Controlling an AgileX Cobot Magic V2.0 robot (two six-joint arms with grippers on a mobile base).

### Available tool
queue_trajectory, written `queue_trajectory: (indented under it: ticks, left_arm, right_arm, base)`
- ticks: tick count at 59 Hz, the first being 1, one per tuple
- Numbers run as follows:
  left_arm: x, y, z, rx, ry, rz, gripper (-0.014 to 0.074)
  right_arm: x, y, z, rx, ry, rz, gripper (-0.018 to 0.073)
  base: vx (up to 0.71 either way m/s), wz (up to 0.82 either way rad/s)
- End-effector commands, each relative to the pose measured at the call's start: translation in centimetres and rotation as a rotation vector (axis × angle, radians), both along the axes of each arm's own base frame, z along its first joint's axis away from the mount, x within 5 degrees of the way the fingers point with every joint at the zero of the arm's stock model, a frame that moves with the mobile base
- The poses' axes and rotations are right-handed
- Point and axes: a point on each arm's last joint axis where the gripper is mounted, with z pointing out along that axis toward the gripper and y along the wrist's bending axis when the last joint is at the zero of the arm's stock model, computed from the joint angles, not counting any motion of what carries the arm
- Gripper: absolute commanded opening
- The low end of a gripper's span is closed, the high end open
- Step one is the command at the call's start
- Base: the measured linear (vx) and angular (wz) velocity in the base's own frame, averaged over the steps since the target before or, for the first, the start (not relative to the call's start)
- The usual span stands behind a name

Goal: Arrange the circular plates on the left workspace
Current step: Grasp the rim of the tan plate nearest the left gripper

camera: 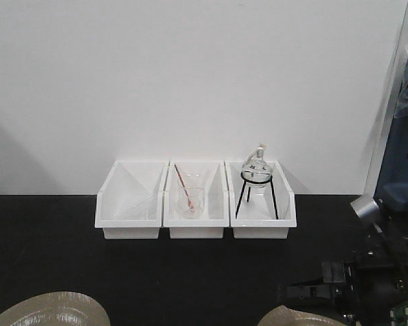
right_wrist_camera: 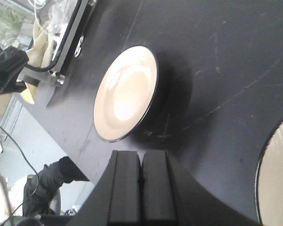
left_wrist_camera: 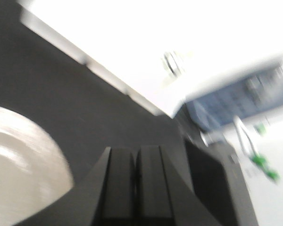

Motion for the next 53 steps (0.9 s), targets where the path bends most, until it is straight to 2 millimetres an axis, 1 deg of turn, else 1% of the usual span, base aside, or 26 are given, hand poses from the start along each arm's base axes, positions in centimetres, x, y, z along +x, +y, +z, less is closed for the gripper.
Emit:
queue_trajectory:
  ticks: [1,3,8,13,23,38,53]
  left_arm:
    - [-0.3,1.7,1.0,-0.017,-0.028,0.041,0.0330]
    - [-0.2,2.3,0.1,0.002,0.015,0.038,0.0353]
    - [0.1,3.0,-1.9,0.032,0.112,0.000,0.0392]
    - [0.6,3.7,-4.4,0.064,0.221,-0.050,0.0398]
    - [1.3,4.8,-7.7,0.125,0.313,-0.094,0.0398]
    - [2.3,5.7,-11.4,0.108,0.388,-0.138,0.0398]
    - [2.6,6.3,-13.0,0.143,0.427,-0.121,0.0398]
  right_arm:
    - [-0.1,0.1,2.1,0.063,-0.072,0.006,-0.0004]
    - [-0.1,0.1,2.2,0.063,-0.072,0.008,-0.0004]
    - [-0.2,0.1,2.1,0.055,-0.074,0.012,-0.0004]
    - [-0.2,0.1,2.0,0.047,-0.075,0.012,-0.0004]
    - [-0.2,0.0,1.9,0.032,-0.076,0.016,-0.0004]
    - [-0.1,0.0,1.9,0.022,-0.095,0.018,-0.0004]
    - [-0.1,0.0,1.9,0.021,-0.097,0.019,-0.0004]
  base:
    - [0.00,0.00]
    - [0.00,0.00]
    - [0.00,0.00]
    - [0.00,0.00]
    - [0.00,0.00]
    - [0.00,0.00]
    - [0.00,0.00]
